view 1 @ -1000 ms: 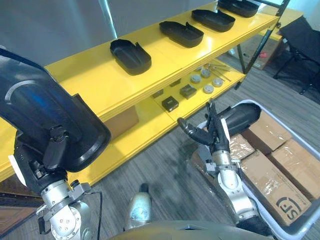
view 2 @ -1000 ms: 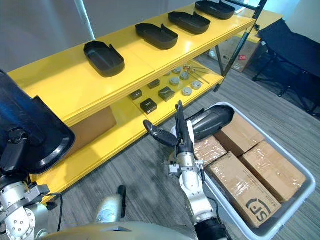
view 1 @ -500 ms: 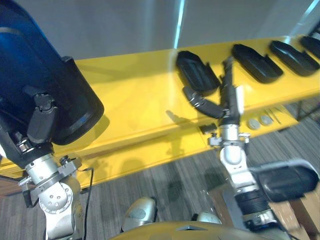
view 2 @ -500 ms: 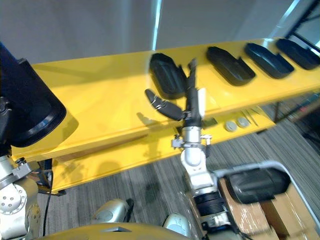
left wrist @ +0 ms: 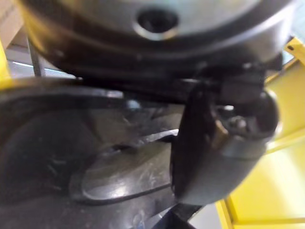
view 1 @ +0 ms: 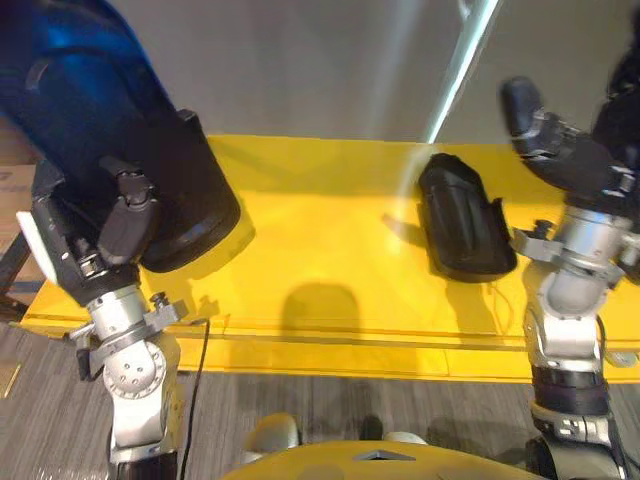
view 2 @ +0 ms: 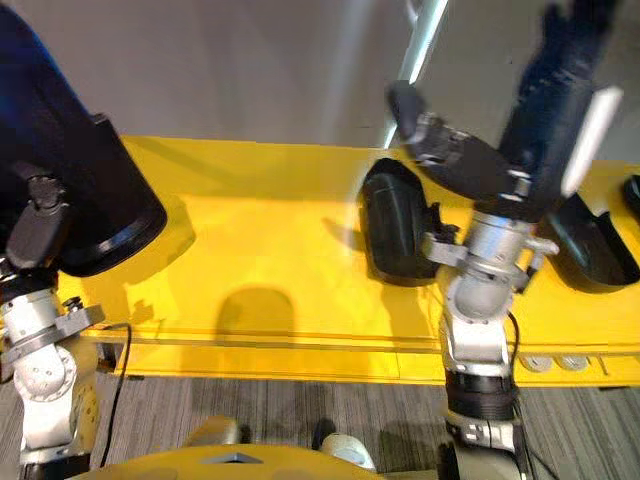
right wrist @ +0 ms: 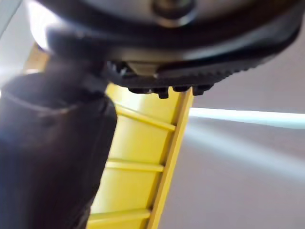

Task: Walk over and take three plastic housings, then place them on the shelf

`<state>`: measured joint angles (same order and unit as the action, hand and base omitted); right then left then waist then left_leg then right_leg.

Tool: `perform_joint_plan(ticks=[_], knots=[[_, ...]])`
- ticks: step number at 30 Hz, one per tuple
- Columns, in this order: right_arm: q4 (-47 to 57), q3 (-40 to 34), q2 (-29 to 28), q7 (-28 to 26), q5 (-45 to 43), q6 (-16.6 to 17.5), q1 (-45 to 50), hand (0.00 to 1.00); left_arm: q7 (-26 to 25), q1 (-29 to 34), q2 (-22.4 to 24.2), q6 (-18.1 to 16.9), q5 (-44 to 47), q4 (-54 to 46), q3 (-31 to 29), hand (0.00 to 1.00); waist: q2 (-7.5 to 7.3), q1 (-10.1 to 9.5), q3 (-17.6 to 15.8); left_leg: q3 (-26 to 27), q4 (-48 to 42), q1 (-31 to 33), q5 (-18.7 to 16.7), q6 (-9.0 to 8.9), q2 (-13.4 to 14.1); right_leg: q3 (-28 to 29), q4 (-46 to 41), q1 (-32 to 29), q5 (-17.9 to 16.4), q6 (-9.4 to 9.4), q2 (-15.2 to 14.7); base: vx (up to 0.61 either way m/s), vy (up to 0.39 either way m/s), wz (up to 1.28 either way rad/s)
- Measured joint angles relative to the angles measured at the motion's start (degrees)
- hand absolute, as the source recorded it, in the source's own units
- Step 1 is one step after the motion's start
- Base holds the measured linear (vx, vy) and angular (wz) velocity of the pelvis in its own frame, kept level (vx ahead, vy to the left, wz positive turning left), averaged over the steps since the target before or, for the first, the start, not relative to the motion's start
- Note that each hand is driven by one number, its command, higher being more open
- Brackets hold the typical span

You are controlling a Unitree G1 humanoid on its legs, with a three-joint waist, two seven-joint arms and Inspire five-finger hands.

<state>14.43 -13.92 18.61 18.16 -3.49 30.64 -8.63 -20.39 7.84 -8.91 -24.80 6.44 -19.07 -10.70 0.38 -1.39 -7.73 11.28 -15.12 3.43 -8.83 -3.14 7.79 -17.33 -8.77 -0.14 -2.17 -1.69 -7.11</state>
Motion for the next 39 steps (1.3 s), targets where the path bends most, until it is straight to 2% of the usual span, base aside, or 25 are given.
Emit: perform_joint_plan(ticks=[4,7,10,12,14,18,20,22,26,30,33,36,39], knots=[[1.2,-3.1,-1.3,0.0,-0.2,0.3,4.5,1.00,0.6,0.1,0.0,0.0,-0.1,1.1,1.5,0.00,0.01,0.73,0.0,-0.1,1.5,-1.4,0.8,0.63,-4.1,0.4,-0.8,0.5,-1.3,-2.02,-3.9,0.05,0.142,0.17],[1.3,-4.2,-3.9,-0.3,-2.0,0.2,7.4,1.00,2.7,1.4,-0.4,0.0,-0.1,0.2,1.3,0.00,0.19,1.59,-0.1,0.6,3.3,-3.5,0.8,0.78,-4.5,0.9,0.7,2.1,-0.7,-2.91,-4.0,0.00,0.046,-0.15],[2.4,-6.0,-7.2,-1.1,-3.9,0.1,12.7,1.00,7.8,2.4,-0.7,0.0,2.2,-1.4,1.4,0.00,0.39,2.07,0.0,2.0,5.5,-5.2,0.9,0.90,-4.6,2.2,1.8,2.3,-0.7,-2.96,-3.8,-0.03,0.005,-0.26],[2.4,-6.4,-8.4,-2.3,-6.0,-0.4,15.8,1.00,10.6,2.3,-0.9,0.0,3.3,-2.8,1.4,0.00,0.63,3.39,-0.1,3.1,6.4,-6.0,1.2,1.18,-4.7,3.3,2.0,2.2,-0.5,-3.08,-3.7,-0.04,0.001,-0.27],[3.0,-7.6,-8.9,-3.3,-6.8,-1.4,17.8,1.00,14.0,2.3,-1.7,0.1,5.7,-4.1,1.7,0.00,1.20,4.41,0.0,4.8,7.4,-7.2,1.3,1.38,-4.9,5.2,2.1,2.0,0.2,-3.24,-3.6,-0.04,0.037,-0.41],[7.3,-8.4,-11.0,-4.0,-8.8,-2.6,19.5,1.00,17.4,-0.2,-3.6,0.8,7.2,-4.7,3.4,0.00,1.68,5.59,0.3,8.0,8.0,-7.3,1.2,2.07,-5.2,8.1,2.1,0.2,1.5,-3.62,-3.9,-0.08,0.069,-0.43],[8.0,-7.9,-11.8,-4.2,-9.6,-2.7,19.1,1.00,18.0,-1.2,-3.7,2.6,7.2,-4.7,3.6,0.00,1.66,6.25,0.2,8.6,6.6,-6.6,0.7,2.58,-4.9,8.1,0.4,-1.1,1.5,-3.59,-4.1,-0.10,0.033,-0.16],[7.4,-6.5,-11.8,-4.7,-9.8,-2.8,18.9,1.00,17.7,-1.4,-4.0,3.9,7.4,-4.7,3.2,0.00,1.49,6.18,0.1,9.2,3.9,-4.5,-0.1,2.50,-4.0,7.6,-1.4,-3.0,0.6,-2.52,-4.1,-0.10,-0.009,-0.12],[3.7,-4.6,-11.7,-7.1,-9.8,-3.3,17.9,1.00,16.4,-1.2,-3.3,8.0,9.8,-4.6,2.3,0.00,1.57,5.09,-2.0,7.9,-1.9,-0.5,-1.1,1.05,-0.3,4.1,0.0,-3.3,1.1,-2.74,-1.9,-0.09,-0.099,0.05],[3.7,-3.6,-9.9,-7.9,-9.8,-6.5,16.5,1.00,15.9,0.7,-1.1,10.9,11.4,-3.3,2.3,0.00,2.33,4.38,-3.1,5.6,-2.7,0.1,-0.3,-0.05,1.4,3.6,1.8,-2.9,0.7,-1.35,0.5,-0.09,-0.142,0.08],[3.7,-3.4,-7.2,-8.8,-10.3,-6.7,16.5,1.00,16.7,1.5,-1.1,11.7,11.9,-2.4,2.3,0.00,2.38,4.34,-3.1,6.8,-1.4,-0.5,0.2,-0.58,1.3,5.1,1.8,-3.7,0.9,-1.37,1.1,0.00,-0.041,-0.22],[2.5,-3.4,-7.4,-8.4,-10.2,-6.9,17.0,1.00,17.4,0.8,-1.2,14.2,13.8,0.0,2.8,0.00,2.42,4.96,-3.1,8.0,-0.2,-2.3,0.3,-0.41,0.8,6.1,1.9,-3.3,2.1,-1.02,0.8,0.04,0.022,-0.27],[-1.5,-3.5,-9.4,-6.9,-10.2,-8.3,21.1,1.00,18.0,-1.7,-1.4,20.2,16.3,1.7,3.5,0.00,2.48,6.43,-3.0,8.8,4.6,-4.8,1.9,0.28,-1.3,6.8,3.6,-2.6,2.9,-1.65,0.1,0.04,0.046,-0.10]])
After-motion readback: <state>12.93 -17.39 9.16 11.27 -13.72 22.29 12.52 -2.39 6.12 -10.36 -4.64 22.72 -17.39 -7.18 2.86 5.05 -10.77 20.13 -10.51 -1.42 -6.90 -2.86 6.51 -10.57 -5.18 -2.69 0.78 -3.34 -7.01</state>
